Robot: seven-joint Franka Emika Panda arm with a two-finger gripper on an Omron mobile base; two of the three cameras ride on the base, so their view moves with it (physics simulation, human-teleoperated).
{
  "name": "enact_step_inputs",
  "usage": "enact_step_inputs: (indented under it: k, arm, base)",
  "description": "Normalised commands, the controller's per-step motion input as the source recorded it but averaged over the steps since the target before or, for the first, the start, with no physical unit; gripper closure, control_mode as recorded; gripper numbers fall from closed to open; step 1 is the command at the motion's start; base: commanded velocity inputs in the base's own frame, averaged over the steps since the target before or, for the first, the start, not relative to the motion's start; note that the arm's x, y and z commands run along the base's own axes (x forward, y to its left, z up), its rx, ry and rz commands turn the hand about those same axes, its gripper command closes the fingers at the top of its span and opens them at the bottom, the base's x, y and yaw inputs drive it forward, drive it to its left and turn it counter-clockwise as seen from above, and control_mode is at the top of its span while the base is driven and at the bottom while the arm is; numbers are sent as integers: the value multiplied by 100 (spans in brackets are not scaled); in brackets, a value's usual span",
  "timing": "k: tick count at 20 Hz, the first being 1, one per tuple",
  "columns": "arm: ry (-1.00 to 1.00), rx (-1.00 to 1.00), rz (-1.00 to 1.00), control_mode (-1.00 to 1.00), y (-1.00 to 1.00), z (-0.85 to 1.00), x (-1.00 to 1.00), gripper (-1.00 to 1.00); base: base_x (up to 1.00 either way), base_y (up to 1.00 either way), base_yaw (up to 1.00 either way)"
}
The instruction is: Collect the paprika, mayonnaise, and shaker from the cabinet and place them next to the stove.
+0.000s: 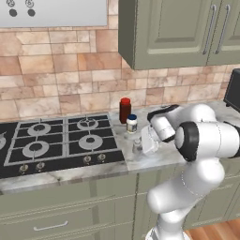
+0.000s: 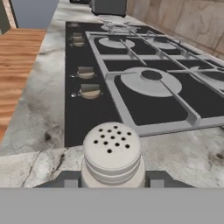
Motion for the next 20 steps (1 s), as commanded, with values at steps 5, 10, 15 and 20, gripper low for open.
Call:
enact_step_inputs:
  k: [5, 10, 15, 20]
  arm:
    - [1, 0, 0, -100, 0, -31, 19, 100]
    - [1, 0, 1, -100, 0, -33, 16, 100]
    - [0, 0, 1, -100, 0, -31, 14, -100]
    - [0, 1, 1, -100, -2, -10, -4, -100]
  base:
    - [0, 0, 0]
    - [0, 0, 0]
    - [0, 0, 0]
    - [0, 0, 0]
